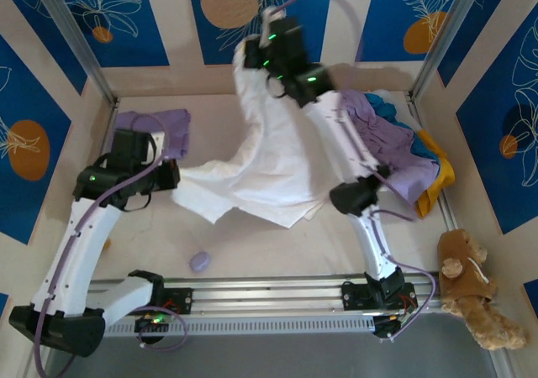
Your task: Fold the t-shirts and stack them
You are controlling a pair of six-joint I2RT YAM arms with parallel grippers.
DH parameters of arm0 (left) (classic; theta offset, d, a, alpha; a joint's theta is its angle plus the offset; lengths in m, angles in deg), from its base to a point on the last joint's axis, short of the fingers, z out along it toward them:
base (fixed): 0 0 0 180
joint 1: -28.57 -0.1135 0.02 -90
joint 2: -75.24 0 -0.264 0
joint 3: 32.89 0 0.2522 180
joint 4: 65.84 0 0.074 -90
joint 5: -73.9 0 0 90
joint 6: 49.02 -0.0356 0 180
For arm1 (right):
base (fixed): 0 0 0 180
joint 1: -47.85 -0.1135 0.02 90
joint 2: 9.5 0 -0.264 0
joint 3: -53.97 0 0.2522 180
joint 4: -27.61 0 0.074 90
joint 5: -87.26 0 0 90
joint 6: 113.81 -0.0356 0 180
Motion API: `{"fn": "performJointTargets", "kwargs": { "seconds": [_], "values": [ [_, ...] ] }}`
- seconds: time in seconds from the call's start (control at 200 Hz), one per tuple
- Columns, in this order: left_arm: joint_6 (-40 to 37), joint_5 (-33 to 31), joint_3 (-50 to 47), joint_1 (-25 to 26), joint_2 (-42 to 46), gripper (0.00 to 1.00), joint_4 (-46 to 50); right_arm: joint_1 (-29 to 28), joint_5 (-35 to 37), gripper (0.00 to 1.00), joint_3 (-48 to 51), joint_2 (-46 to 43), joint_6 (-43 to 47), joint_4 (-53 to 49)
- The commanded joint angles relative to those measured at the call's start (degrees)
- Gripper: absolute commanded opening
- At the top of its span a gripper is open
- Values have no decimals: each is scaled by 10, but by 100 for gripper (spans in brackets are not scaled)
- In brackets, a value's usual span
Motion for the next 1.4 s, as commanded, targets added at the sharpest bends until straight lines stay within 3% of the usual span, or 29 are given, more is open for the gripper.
{"fn": "performJointTargets", "kwargs": {
  "seconds": [0.0, 0.015, 0.055, 0.115, 0.195, 0.31, 0.425, 0.6, 0.755, 0.93, 1.15, 1.396],
  "values": [
    [-23, -22, -51, -24, 13, 0, 10, -9, -87, 58, -6, 58, -82, -66],
    [-22, -20, -58, -26, 11, 2, 11, -8, -94, 65, -6, 62, -87, -73],
    [-12, -20, -69, -31, 0, 19, 12, -6, -103, 75, -1, 68, -98, -92],
    [-15, -4, -69, -36, -18, 23, 7, -6, -111, 80, 25, 58, -94, -109],
    [-10, 1, -69, -40, -36, 28, -10, -3, -120, 81, 70, 24, -83, -136],
    [-6, 32, -67, -46, -63, 26, -29, 3, -111, 81, 163, -53, -80, -187],
    [-3, 49, -69, -47, -89, 30, -40, 3, -97, 80, 318, -156, -91, -206],
    [-3, 79, -62, -47, -135, 37, -72, -4, -65, 79, 597, -353, -132, -148],
    [5, 113, -58, -41, -184, 39, -103, -10, -45, 73, 774, -465, -169, -148],
    [-4, 135, -44, -37, -255, 41, -109, -36, -34, 49, 918, -527, -220, -151],
    [-12, 138, -11, -37, -326, 43, -94, -55, -43, 43, 1036, -511, -272, -84],
    [-18, 135, 1, -37, -352, 45, -90, -43, -32, 36, 1073, -468, -275, -34]
  ]
}}
